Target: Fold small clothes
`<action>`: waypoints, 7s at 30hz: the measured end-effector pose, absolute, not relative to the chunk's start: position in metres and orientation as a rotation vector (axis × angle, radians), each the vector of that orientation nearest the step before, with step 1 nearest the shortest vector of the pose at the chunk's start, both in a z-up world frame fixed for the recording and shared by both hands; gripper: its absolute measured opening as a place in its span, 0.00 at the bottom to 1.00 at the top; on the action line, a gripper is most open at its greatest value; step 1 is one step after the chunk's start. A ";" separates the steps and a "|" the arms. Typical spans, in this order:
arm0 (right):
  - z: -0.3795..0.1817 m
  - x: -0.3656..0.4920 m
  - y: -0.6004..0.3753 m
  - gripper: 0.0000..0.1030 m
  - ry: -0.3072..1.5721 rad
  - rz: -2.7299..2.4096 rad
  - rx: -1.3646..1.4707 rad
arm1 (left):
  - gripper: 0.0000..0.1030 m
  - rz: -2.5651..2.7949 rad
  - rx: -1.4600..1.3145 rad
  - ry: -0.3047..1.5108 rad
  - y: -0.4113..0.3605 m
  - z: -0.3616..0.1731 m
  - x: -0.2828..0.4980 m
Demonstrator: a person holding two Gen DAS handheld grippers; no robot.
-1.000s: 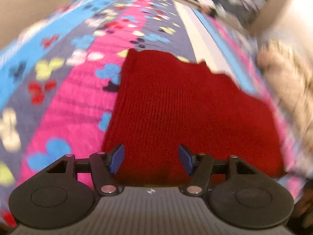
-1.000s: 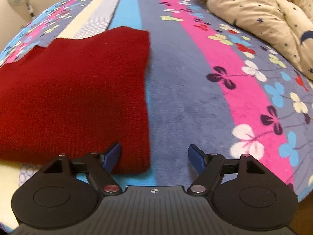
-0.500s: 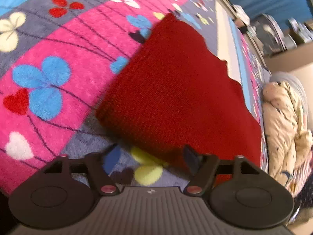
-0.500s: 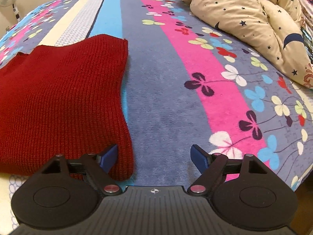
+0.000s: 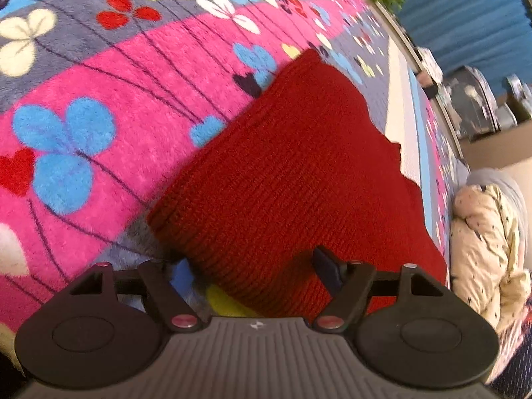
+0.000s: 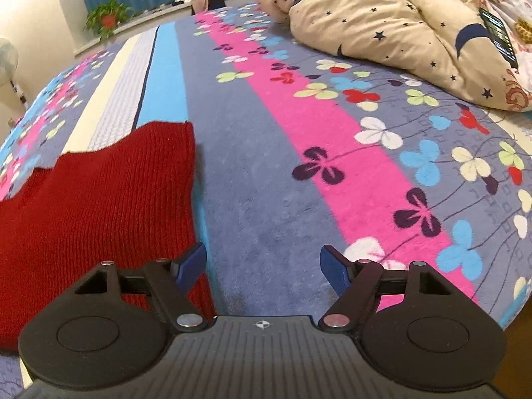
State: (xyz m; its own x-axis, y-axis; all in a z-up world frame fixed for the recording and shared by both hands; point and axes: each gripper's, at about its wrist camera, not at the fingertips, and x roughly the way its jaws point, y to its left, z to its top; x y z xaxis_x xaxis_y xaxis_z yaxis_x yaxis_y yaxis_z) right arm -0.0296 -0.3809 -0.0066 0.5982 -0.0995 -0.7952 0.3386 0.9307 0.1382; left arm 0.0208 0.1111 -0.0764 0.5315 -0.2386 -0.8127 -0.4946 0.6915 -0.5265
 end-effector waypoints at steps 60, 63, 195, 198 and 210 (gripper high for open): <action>0.003 -0.022 -0.437 0.65 0.704 -0.184 0.645 | 0.78 -0.558 0.168 0.774 -0.160 0.010 0.095; 0.000 -0.009 -0.435 0.81 0.734 -0.091 0.668 | 0.86 -0.492 0.051 0.796 -0.147 0.011 0.128; 0.049 -0.059 -0.193 0.95 0.701 0.117 0.057 | 0.99 0.089 0.012 0.723 0.010 0.013 -0.048; 0.048 -0.059 -0.192 0.95 0.704 0.121 0.055 | 0.99 0.087 0.012 0.723 0.010 0.013 -0.048; 0.047 -0.059 -0.191 0.95 0.709 0.124 0.053 | 1.00 0.088 0.012 0.722 0.011 0.013 -0.048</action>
